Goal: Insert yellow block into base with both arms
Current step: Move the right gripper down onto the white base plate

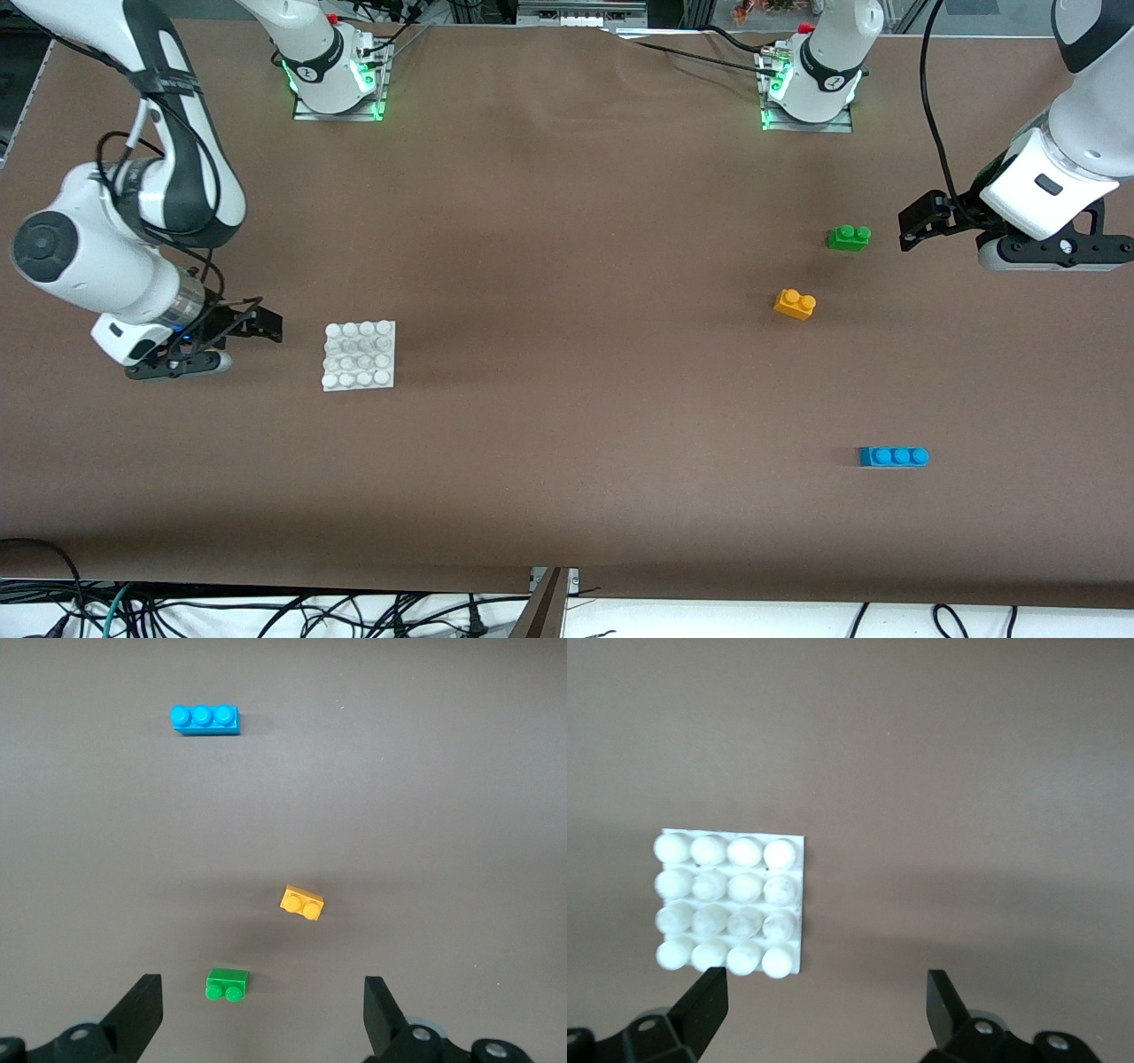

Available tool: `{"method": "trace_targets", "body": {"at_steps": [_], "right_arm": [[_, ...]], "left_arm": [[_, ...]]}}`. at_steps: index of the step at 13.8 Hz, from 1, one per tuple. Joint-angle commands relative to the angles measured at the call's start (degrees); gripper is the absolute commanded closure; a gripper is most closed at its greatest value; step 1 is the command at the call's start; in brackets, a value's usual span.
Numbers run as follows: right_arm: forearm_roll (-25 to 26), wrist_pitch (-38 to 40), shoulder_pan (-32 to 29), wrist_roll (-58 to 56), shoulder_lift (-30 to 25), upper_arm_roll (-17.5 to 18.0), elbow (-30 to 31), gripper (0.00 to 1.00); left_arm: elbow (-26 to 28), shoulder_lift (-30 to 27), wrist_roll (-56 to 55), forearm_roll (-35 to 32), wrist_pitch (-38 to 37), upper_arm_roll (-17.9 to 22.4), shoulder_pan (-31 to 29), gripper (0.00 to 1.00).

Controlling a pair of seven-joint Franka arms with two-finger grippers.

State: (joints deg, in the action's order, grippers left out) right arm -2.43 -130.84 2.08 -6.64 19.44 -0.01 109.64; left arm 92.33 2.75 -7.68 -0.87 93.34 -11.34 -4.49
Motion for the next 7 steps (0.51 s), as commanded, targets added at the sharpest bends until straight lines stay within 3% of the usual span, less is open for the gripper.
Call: {"method": "trace_targets", "body": {"at_steps": [1,4,7], "right_arm": [[-0.9,-6.9,0.2,1.0,1.5,0.3,3.5,0.01],[-1.0,-13.8,0.3,7.2,3.2,3.3,6.8,0.01],[-1.0,-17.8,0.3,7.7,6.3,3.5,6.8,0.01]], "left_arm": [[-1.5,0.7,-0.1,-0.1,-1.1,-0.1,-0.2,0.00],[-1.6,0.7,-0.1,-0.1,-1.2,-0.1,-0.2,0.00],[-1.6,0.7,-0.1,-0.1,-1.2,-0.1,-0.3,0.00]]}}
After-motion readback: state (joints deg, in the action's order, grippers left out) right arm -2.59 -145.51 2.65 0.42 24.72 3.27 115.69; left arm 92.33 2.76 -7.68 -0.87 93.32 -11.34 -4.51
